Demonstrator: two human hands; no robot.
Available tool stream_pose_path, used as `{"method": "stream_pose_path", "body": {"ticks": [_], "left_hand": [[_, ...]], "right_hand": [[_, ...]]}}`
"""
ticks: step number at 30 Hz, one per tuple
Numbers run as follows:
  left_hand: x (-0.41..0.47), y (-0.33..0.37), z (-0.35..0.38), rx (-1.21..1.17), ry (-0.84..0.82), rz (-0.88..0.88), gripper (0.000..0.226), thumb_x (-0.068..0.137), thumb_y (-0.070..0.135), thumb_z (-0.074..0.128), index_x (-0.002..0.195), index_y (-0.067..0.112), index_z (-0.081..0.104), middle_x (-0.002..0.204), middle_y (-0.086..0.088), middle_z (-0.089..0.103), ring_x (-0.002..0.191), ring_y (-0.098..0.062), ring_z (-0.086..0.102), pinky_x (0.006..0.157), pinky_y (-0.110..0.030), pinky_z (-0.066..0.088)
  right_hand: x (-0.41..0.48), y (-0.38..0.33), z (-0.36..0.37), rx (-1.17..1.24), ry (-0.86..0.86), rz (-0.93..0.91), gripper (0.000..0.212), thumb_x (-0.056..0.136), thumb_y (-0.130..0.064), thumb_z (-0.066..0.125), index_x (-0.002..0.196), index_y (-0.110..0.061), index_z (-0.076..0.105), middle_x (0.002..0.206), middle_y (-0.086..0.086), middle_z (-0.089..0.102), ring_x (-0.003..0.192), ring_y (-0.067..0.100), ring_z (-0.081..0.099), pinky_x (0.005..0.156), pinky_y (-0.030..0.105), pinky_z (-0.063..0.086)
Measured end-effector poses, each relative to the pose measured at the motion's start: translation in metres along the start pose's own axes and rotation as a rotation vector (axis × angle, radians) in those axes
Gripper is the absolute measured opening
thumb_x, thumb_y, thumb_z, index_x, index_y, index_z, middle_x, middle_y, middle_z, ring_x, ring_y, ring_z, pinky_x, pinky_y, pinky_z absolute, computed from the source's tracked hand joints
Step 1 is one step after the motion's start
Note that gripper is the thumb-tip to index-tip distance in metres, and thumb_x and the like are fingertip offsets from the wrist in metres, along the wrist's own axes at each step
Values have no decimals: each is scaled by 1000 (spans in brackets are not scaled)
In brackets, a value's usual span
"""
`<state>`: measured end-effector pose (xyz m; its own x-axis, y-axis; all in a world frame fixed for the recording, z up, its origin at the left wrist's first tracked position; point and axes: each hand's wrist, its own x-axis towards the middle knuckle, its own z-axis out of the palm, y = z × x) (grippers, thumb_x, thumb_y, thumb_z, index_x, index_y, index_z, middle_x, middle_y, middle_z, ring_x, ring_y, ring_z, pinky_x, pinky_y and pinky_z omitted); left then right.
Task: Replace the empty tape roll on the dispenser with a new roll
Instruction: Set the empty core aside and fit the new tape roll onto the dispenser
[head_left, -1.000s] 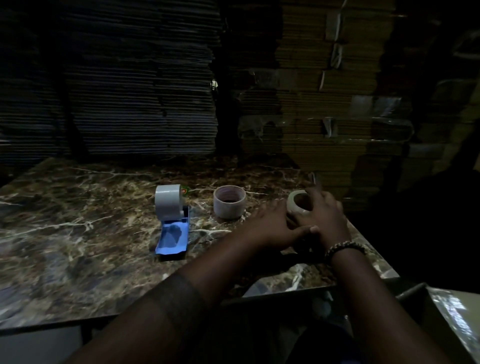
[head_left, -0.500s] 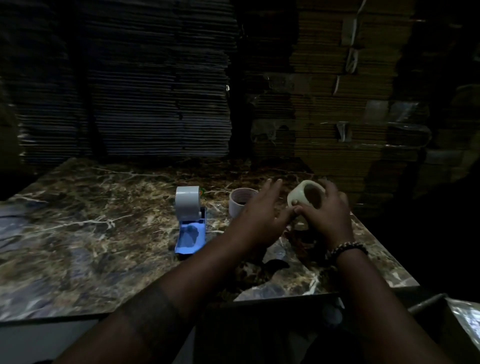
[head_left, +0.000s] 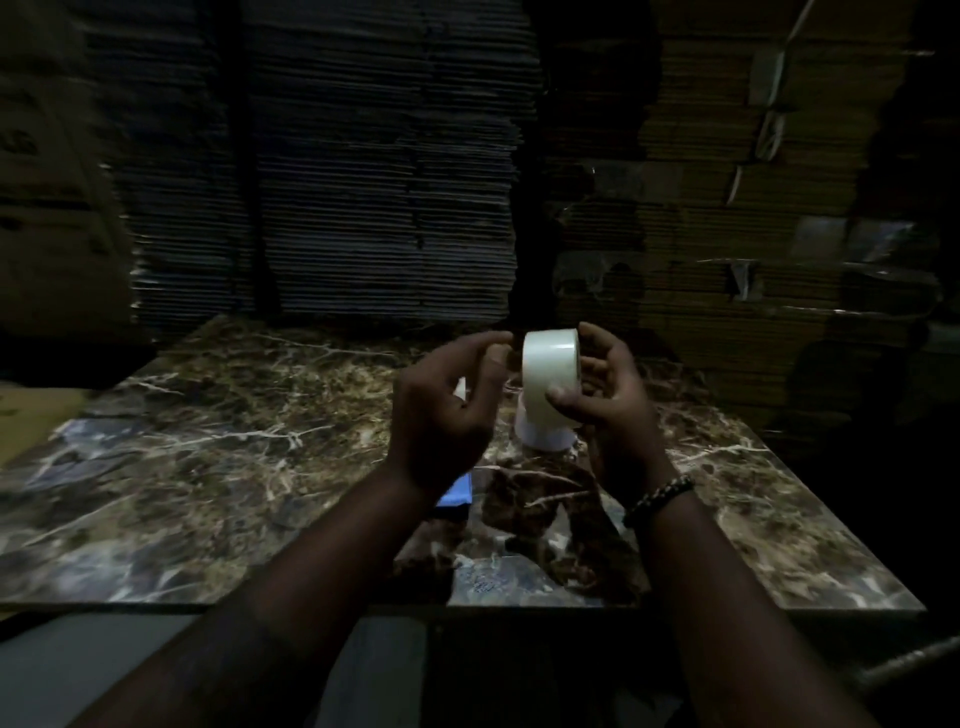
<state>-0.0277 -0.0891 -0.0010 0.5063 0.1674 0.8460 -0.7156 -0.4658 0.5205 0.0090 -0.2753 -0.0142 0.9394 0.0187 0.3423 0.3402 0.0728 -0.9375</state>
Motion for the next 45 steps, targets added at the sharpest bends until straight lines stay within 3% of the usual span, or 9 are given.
{"method": "stream_pose_path", "body": {"ticks": [4,11,14,16,19,24,32,39,45], "left_hand": [[5,-28,-25,49,26,-134,28,102,25,58,119,14,77,114,-1,78,108,-15,73,90,-43,60],[-10,-64,-46,-60,-279,-450,59,86,46,59,143,31,60,138,-1,66,121,-17,65,99,-48,58],[-19,-71,-47,-235,-387,-578,73,80,29,67,151,31,50,141,-6,62,124,-21,65,94,-36,61],[-21,-74,-47,-284,-432,-625,76,77,19,71,146,43,51,139,-5,63,122,-19,67,94,-34,61],[-22,-77,-47,-294,-464,-628,80,75,10,76,134,59,53,142,-2,61,124,-21,67,99,-44,61],[-22,-80,-46,-258,-451,-624,85,77,7,74,154,27,45,144,-7,61,127,-24,66,101,-43,60],[-24,-81,-46,-261,-441,-607,79,78,9,75,149,33,49,143,-6,61,126,-26,66,101,-49,60],[-24,-82,-46,-276,-454,-567,75,80,5,75,144,36,52,140,-5,62,123,-23,67,93,-35,61],[-25,-85,-45,-273,-459,-557,75,88,-8,74,138,44,53,140,-5,62,123,-22,67,92,-33,61]], "right_hand": [[-2,-1,25,121,-100,36,88,69,-8,80,148,-29,47,130,9,57,118,32,61,90,51,61],[-2,13,57,177,-120,97,87,68,-6,77,145,-34,48,131,13,56,116,34,60,89,52,60],[-4,19,59,214,-116,121,86,76,3,75,151,-27,44,130,14,58,109,26,62,77,38,61],[-5,22,59,249,-111,143,79,86,13,65,153,-23,42,127,11,59,108,26,61,78,39,60],[-5,23,58,260,-120,171,76,88,16,59,151,-23,43,125,8,59,108,26,60,80,43,59],[-4,24,61,284,-152,200,73,90,15,58,149,-25,45,132,11,57,109,26,61,74,37,61],[-3,25,56,293,-204,221,69,92,13,57,148,-25,45,139,12,57,117,32,60,81,42,60],[-4,24,52,308,-205,230,76,87,21,56,149,-23,46,129,8,61,111,28,62,77,36,62],[-4,23,53,295,-194,217,78,83,24,58,146,-22,48,129,9,60,111,28,61,72,36,61]]}}
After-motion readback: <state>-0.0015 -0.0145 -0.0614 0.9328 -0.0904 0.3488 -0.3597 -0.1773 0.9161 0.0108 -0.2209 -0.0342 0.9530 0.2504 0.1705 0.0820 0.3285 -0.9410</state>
